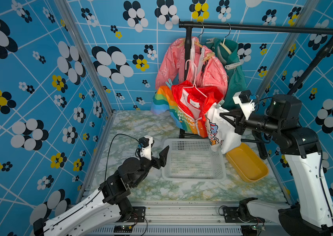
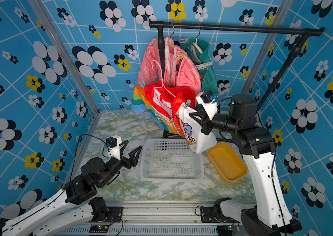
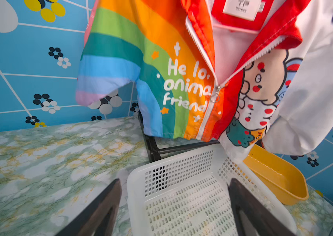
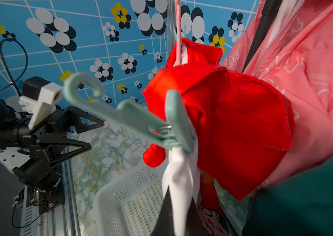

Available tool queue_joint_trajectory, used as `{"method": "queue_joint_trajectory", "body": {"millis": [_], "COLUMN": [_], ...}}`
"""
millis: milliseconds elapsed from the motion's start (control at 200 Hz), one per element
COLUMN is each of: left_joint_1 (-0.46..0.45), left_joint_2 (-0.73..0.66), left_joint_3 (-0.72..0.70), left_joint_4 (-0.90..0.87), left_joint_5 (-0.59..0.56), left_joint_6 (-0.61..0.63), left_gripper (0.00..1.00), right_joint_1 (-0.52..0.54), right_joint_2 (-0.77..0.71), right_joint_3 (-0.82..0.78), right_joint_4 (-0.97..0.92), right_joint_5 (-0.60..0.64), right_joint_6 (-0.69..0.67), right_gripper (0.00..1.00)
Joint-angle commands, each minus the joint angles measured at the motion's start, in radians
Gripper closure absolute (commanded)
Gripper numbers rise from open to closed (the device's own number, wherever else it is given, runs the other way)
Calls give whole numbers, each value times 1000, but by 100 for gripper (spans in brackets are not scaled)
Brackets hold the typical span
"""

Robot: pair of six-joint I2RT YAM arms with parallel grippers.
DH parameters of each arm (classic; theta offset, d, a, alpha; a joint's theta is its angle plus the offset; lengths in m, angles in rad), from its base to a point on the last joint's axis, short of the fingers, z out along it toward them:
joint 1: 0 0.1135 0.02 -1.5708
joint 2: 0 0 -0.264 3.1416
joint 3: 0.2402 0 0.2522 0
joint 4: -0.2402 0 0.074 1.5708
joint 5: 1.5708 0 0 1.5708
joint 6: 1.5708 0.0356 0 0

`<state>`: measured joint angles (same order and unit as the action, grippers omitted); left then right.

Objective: Remove the clothespins securing jackets to the hanger
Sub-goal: Remove the clothespin from the hanger.

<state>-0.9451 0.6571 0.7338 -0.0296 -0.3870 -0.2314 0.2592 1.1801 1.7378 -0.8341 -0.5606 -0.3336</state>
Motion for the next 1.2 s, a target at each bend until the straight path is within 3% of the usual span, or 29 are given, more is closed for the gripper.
{"method": "queue_joint_trajectory", "body": {"millis": [0,170,355,620,795,939,1194], "left_joint_1": [-9,5,88,240,249,250,250], "left_joint_2": [26,159,318,431,548,605,708], "left_joint_3": [67,205,369,452,570,597,646], "left_joint_4": [46,78,34,157,195,247,259], "left_joint_5": [59,63,121,589,754,772,705], "left_joint_6": [6,21,20,-33,-64,-72,-45], "left_gripper": [17,24,34,40,42,43,46], "right_joint_1": [76,163,180,180,180,181,183], "right_joint_2": [-82,-151,-180,-275,-243,-224,-241], "right_joint_3": [-95,-312,-356,-460,-469,-471,-486], "right_joint_4": [132,288,248,283,288,293,313], "right_joint_5": [213,289,365,375,344,297,206], "right_joint_6": [-42,4,-1,27,43,55,90], "right_gripper": [100,100,100,100,100,100,100]}}
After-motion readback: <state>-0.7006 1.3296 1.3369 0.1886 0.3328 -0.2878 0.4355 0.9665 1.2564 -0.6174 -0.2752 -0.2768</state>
